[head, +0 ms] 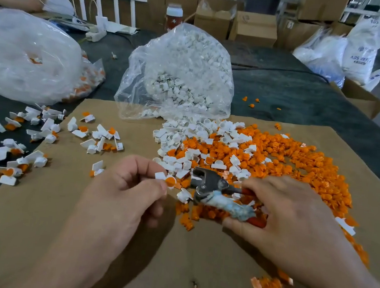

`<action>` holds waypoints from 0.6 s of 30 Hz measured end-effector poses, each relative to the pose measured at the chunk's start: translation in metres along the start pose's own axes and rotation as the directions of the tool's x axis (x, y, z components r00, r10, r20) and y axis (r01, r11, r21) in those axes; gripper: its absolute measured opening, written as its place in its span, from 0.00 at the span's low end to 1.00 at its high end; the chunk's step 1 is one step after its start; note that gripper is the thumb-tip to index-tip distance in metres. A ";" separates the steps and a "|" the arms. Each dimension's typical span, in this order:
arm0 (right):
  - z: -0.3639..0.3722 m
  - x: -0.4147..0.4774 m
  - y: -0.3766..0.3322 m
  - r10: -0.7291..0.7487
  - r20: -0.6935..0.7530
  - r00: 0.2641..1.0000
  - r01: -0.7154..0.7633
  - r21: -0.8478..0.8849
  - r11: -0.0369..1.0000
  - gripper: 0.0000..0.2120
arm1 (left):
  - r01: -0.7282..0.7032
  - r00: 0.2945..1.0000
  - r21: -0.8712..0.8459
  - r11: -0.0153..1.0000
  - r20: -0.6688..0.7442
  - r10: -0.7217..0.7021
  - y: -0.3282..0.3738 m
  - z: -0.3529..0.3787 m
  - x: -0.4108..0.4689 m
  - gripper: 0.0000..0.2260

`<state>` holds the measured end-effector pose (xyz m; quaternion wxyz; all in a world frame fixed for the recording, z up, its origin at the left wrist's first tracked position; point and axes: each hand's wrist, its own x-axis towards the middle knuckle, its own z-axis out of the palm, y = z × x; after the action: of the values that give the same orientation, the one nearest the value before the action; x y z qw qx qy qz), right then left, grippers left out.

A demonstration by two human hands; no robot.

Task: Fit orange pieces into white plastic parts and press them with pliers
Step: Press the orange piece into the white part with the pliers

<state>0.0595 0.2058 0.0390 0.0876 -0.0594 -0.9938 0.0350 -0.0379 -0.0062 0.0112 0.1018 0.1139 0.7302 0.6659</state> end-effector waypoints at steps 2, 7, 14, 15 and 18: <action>0.003 0.004 0.003 0.033 0.057 0.998 -0.029 -0.065 0.997 0.37 | 0.089 0.994 0.037 0.995 0.055 -0.090 -0.001 0.004 0.000 0.10; 0.009 0.007 0.006 0.049 0.069 0.996 -0.042 -0.092 0.995 0.38 | 0.170 0.979 0.040 0.985 0.103 -0.174 -0.001 0.012 -0.006 0.10; 0.003 -0.001 -0.025 -0.239 -0.206 0.949 0.272 0.148 0.951 0.14 | 0.023 0.986 0.142 0.990 0.160 -0.046 0.006 0.022 -0.017 0.11; 0.004 -0.001 -0.029 -0.276 -0.199 0.940 0.305 0.129 0.944 0.13 | -0.023 0.986 0.167 0.986 0.169 -0.006 0.007 0.022 -0.020 0.09; 0.005 -0.001 -0.031 -0.281 -0.170 0.945 0.304 0.131 0.944 0.14 | -0.091 0.980 0.156 0.984 0.190 0.061 0.011 0.021 -0.023 0.07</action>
<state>0.0562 0.1750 0.0368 0.1704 0.0935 -0.9764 0.0943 -0.0088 0.0079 0.0200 0.1339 0.2111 0.7649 0.5936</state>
